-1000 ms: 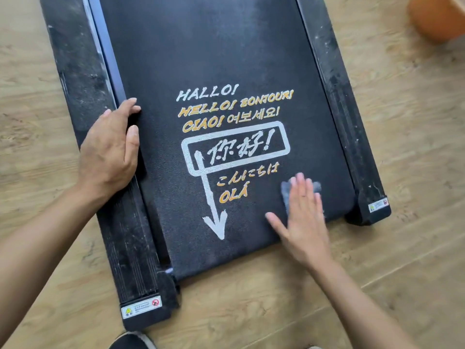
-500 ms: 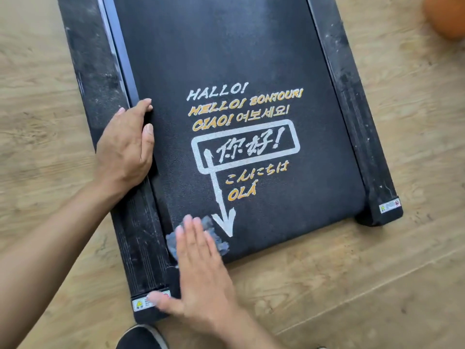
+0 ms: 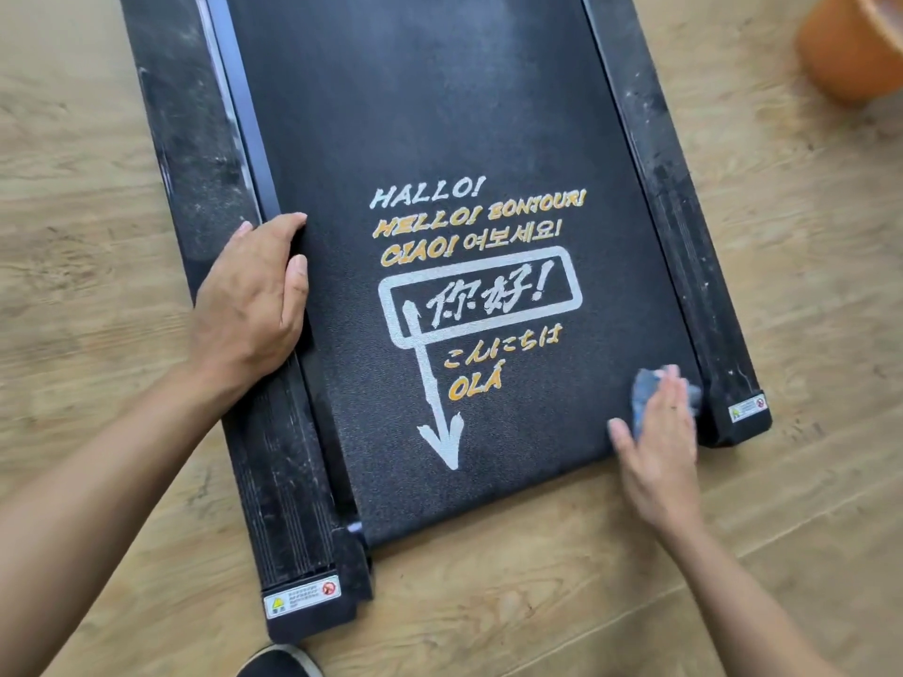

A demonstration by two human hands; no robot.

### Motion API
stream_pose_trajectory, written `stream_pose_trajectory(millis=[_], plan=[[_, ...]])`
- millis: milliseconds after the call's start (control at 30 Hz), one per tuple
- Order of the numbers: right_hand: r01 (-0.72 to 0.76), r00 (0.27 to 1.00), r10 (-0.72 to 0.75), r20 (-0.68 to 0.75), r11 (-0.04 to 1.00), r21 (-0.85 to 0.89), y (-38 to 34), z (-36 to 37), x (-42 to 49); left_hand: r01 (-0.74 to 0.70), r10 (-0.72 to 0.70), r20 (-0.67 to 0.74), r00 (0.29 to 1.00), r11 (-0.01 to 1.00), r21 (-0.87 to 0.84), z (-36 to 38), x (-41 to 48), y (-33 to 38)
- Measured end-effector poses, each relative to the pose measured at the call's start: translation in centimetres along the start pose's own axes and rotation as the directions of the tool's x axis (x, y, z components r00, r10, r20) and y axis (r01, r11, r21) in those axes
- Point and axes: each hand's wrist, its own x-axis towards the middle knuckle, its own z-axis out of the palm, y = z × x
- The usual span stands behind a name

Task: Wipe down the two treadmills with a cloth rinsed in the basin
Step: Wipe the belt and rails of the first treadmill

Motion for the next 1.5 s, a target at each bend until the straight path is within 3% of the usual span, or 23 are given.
stream_pose_trajectory(millis=[100, 200, 233, 300, 367, 433, 500, 600, 733, 900, 1000, 1133, 1200, 1300, 1433, 1500], plan=[[-0.129, 0.991, 0.132, -0.029, 0.986, 0.108, 0.1, -0.6, 0.9, -0.002, 0.002, -0.011, 1.0, 1.0, -0.01, 0.0, 0.0, 0.0], [-0.2, 0.976, 0.21, -0.06, 0.969, 0.145, -6.2, 0.5, 0.5, 0.018, -0.019, -0.018, 1.0, 0.999, -0.033, 0.1, -0.2, 0.1], [-0.166, 0.983, 0.175, -0.057, 0.976, 0.143, -9.3, 1.3, -0.3, 0.027, -0.028, -0.02, 0.999, 0.999, -0.041, 0.2, -0.4, 0.1], [0.041, 0.999, -0.042, 0.002, 0.982, 0.183, -16.4, 2.9, -2.0, 0.028, -0.029, -0.013, 1.0, 0.998, -0.052, 0.2, -0.6, 0.0], [0.32, 0.936, -0.343, 0.078, 0.922, 0.217, -23.2, 4.5, -3.1, 0.015, -0.015, -0.002, 1.0, 0.998, -0.059, 0.2, -0.8, -0.2], [0.46, 0.862, -0.491, 0.128, 0.862, 0.213, -27.5, 5.5, -2.5, 0.021, -0.022, -0.016, 1.0, 0.998, -0.063, 0.3, -0.8, 0.0], [0.476, 0.868, -0.489, 0.088, 0.869, 0.135, -28.9, 5.8, 0.6, 0.064, -0.062, -0.082, 0.995, 0.997, 0.03, 0.6, -1.0, 0.1], [0.478, 0.878, -0.477, 0.023, 0.879, -0.005, -29.4, 5.2, 8.0, 0.265, -0.239, -0.186, 0.953, 0.955, 0.129, 1.1, -1.2, -0.3], [0.512, 0.858, -0.514, -0.002, 0.855, -0.085, -31.8, 3.3, 19.4, 0.359, -0.337, -0.16, 0.928, 0.923, 0.14, 1.1, -0.1, -1.0], [0.567, 0.818, -0.574, -0.027, 0.814, -0.126, -37.8, 1.3, 29.8, 0.237, -0.207, -0.157, 0.966, 0.95, 0.205, -1.0, 10.2, -3.7], [0.557, 0.808, -0.574, -0.13, 0.818, -0.146, -38.8, 1.9, 30.9, 0.16, -0.127, -0.128, 0.984, 0.941, 0.299, -2.8, 19.9, -7.6], [0.563, 0.804, -0.578, -0.139, 0.815, -0.136, -39.1, 1.9, 31.2, 0.096, -0.101, -0.015, 0.995, 0.887, 0.452, -5.9, 32.2, -13.3], [0.561, 0.802, -0.581, -0.141, 0.812, -0.16, -39.3, 1.9, 31.3, 0.113, -0.139, 0.017, 0.99, 0.865, 0.489, -6.9, 37.3, -15.3], [0.578, 0.784, -0.595, -0.175, 0.803, -0.145, -39.0, 2.0, 31.3, 0.265, -0.289, -0.018, 0.957, 0.849, 0.458, -7.6, 42.5, -16.6], [0.573, 0.748, -0.581, -0.32, 0.809, -0.13, -39.2, 2.8, 33.1, 0.352, -0.423, 0.077, 0.903, 0.83, 0.432, -6.0, 44.2, -18.3], [0.578, 0.719, -0.597, -0.355, 0.798, -0.172, -39.1, 3.6, 33.6, 0.378, -0.423, 0.026, 0.906, 0.834, 0.402, -4.7, 43.3, -19.1]])
